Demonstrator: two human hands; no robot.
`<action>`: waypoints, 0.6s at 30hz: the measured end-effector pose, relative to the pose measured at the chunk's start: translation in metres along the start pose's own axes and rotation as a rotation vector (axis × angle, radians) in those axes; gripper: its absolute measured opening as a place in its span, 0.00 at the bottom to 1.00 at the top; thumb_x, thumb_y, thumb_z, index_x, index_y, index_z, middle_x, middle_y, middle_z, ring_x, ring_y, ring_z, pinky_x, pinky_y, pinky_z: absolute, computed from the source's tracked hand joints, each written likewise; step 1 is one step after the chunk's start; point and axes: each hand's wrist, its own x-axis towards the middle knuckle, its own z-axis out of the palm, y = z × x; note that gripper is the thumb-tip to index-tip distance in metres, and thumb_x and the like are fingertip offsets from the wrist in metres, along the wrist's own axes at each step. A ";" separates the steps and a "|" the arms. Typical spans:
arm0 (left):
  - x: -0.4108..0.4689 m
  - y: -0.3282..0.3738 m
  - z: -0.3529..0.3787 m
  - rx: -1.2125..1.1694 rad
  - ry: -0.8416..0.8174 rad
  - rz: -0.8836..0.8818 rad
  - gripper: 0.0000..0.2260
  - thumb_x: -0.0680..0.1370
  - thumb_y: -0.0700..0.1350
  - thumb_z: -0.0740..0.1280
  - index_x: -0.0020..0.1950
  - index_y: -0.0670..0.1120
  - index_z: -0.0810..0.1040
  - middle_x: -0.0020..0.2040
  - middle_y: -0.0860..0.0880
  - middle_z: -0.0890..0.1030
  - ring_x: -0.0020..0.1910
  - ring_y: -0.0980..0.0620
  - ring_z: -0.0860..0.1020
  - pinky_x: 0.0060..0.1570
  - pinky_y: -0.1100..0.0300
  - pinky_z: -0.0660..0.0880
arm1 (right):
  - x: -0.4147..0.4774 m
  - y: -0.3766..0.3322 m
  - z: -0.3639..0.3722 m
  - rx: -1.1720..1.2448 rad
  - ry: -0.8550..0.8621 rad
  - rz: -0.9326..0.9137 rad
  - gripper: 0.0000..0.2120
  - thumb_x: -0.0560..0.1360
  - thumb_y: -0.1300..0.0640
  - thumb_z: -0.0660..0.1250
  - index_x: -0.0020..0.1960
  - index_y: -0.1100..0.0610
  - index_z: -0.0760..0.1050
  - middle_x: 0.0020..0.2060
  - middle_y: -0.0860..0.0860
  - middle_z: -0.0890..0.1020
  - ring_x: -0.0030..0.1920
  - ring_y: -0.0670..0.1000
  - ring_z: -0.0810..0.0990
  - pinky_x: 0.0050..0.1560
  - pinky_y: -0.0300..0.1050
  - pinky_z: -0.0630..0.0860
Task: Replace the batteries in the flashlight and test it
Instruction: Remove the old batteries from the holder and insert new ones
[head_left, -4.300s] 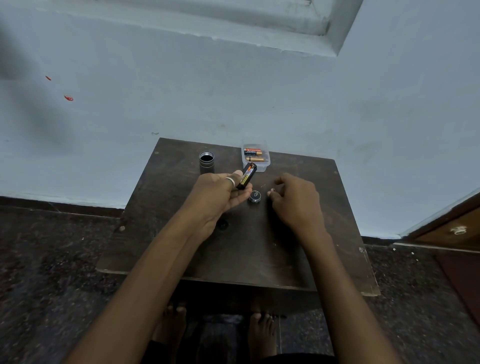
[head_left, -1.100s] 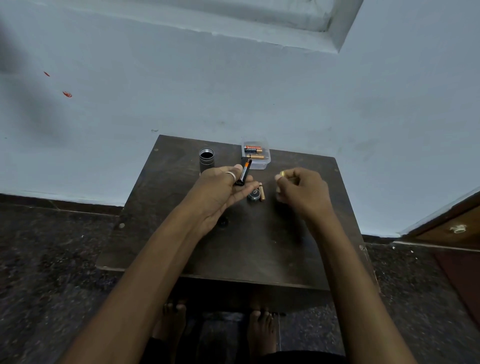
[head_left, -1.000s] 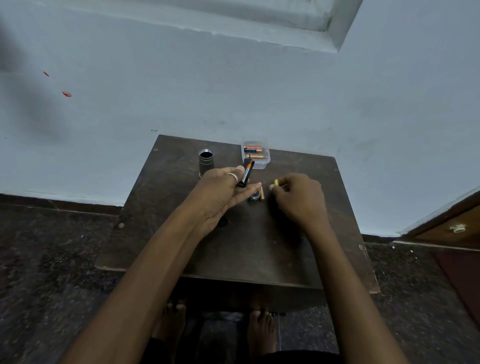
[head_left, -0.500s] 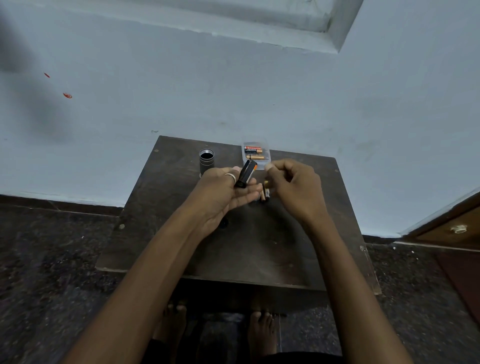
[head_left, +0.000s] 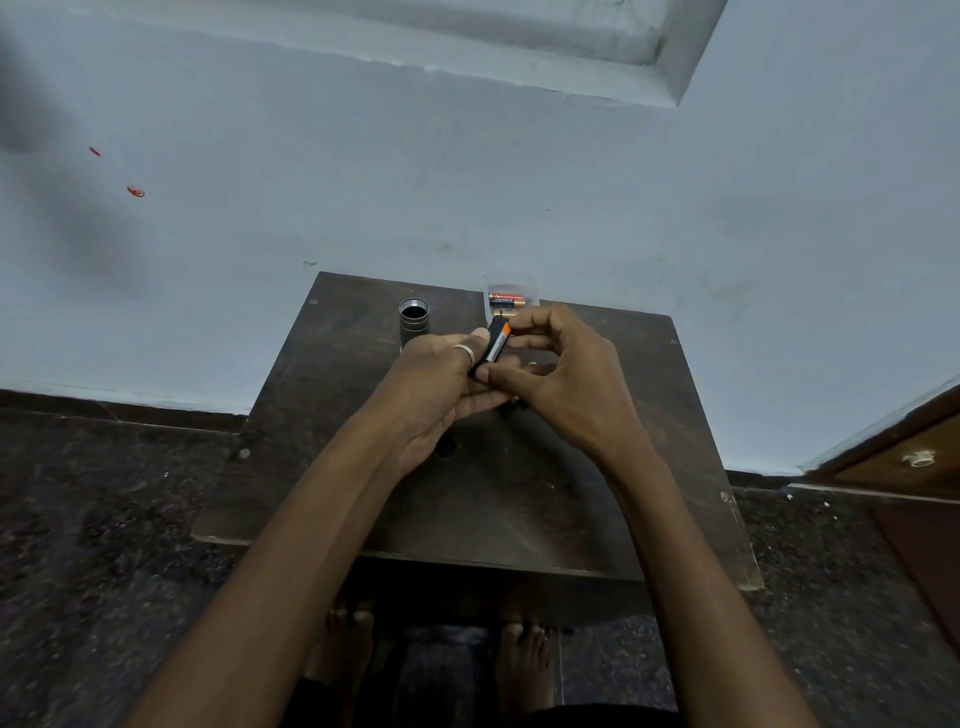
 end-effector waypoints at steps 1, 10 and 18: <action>0.000 0.000 -0.001 0.008 0.001 0.000 0.15 0.84 0.44 0.59 0.63 0.35 0.76 0.53 0.37 0.84 0.51 0.47 0.85 0.45 0.56 0.83 | 0.000 0.000 0.000 0.000 -0.006 0.004 0.24 0.65 0.55 0.82 0.57 0.53 0.77 0.51 0.44 0.83 0.53 0.42 0.83 0.48 0.46 0.83; 0.000 0.000 0.000 0.049 0.016 -0.001 0.15 0.84 0.43 0.60 0.67 0.35 0.74 0.54 0.36 0.83 0.51 0.47 0.84 0.42 0.58 0.82 | 0.001 -0.002 -0.002 0.016 -0.042 -0.004 0.22 0.66 0.59 0.82 0.55 0.54 0.76 0.50 0.47 0.82 0.52 0.43 0.82 0.47 0.39 0.83; 0.000 -0.003 0.001 0.037 0.027 0.023 0.14 0.84 0.43 0.58 0.57 0.33 0.78 0.45 0.41 0.85 0.42 0.51 0.85 0.41 0.59 0.82 | 0.003 0.003 0.003 -0.005 0.050 -0.053 0.21 0.64 0.57 0.82 0.51 0.52 0.75 0.48 0.45 0.81 0.49 0.47 0.81 0.46 0.47 0.81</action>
